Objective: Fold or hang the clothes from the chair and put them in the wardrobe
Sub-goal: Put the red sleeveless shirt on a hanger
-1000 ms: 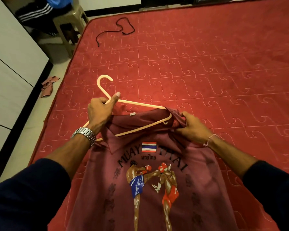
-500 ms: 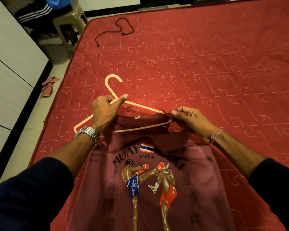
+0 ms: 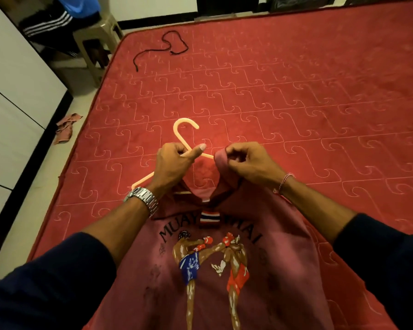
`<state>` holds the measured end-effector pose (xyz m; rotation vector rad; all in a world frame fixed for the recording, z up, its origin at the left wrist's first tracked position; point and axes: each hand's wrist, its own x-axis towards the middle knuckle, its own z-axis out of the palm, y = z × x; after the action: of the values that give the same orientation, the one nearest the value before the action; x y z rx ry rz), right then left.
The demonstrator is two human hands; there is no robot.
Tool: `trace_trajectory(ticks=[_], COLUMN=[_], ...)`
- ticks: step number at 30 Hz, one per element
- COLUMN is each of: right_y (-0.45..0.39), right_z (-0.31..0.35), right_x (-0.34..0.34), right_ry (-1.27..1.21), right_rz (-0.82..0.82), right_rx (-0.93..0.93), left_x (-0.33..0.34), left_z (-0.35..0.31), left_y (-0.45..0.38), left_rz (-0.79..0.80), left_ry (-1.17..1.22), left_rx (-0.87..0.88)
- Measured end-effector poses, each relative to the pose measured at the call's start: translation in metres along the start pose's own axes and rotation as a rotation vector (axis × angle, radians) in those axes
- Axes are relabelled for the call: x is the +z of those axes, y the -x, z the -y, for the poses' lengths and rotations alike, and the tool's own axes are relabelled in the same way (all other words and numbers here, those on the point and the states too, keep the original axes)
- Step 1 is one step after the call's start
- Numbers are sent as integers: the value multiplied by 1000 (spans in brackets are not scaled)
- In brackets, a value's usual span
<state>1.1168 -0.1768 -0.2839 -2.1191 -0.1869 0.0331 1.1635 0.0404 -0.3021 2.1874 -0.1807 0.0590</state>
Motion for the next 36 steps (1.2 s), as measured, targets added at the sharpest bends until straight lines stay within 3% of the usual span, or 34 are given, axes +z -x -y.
trace_trajectory(ticks=[3,6,8,10,12,15,18,29,31,33,36], right_y=[1,-1,-5,-8,-10,-12,-8,25,34,49,84], right_z=[2,4,11,24,39,62,88,237,261,284,303], right_x=[-3,-10,-16,-19,-20,-27,-44,-116,-128,-152,-198], right_ry=[228,268,264,299,337,346,188,-51,6,241,456], right_rz=[-160,-273,-151,75,168,125,99,87,93,111,230], right_rx=[55,71,-12,-62,-80,-92,-31,14,-15,-30,91], left_x=[3,2,0,-1,-6,-19,-39,-166,-183,-202,-231], left_z=[-7,-11,-17,-27,-41,-60,-83,-192,-210,-230,-252], left_y=[-1,-3,-5,-7,-10,-14,-14,13,18,25,32], left_rz=[10,34,57,78,91,119,112,175,167,146,108], left_ry=[20,39,34,24,31,81,94,115,133,138,166], left_rx=[7,8,29,46,56,61,79,288,316,329,337])
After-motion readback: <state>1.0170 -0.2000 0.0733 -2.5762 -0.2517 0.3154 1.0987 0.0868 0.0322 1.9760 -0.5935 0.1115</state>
